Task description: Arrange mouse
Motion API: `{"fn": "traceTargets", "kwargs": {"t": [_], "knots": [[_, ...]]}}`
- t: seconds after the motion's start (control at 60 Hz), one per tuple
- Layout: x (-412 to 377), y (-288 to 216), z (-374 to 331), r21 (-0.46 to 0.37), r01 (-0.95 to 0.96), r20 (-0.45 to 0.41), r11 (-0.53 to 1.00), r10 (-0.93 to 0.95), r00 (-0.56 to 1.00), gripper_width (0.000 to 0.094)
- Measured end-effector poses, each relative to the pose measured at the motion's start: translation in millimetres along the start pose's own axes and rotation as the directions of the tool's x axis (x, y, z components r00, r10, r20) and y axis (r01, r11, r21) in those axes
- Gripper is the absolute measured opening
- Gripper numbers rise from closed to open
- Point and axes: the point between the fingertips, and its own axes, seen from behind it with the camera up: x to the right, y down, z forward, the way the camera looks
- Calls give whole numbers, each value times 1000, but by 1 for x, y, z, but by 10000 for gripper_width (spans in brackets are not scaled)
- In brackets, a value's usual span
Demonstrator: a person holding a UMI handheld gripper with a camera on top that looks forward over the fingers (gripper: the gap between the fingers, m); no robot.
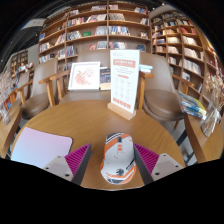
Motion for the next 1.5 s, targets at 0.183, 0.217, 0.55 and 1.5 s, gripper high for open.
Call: {"fn": "traceTargets", "kwargs": {"t": [0.183, 0.217, 0.55, 1.5], "knots": [[0, -3, 3, 7, -13, -23, 1000, 14, 1000, 720], [-1, -3, 3, 3, -13, -27, 1000, 13, 1000, 643], [-20, -11, -26, -39, -26, -55, 999, 24, 998, 421], [-226, 18, -56, -9, 78, 50, 997, -77, 996, 869]]}}
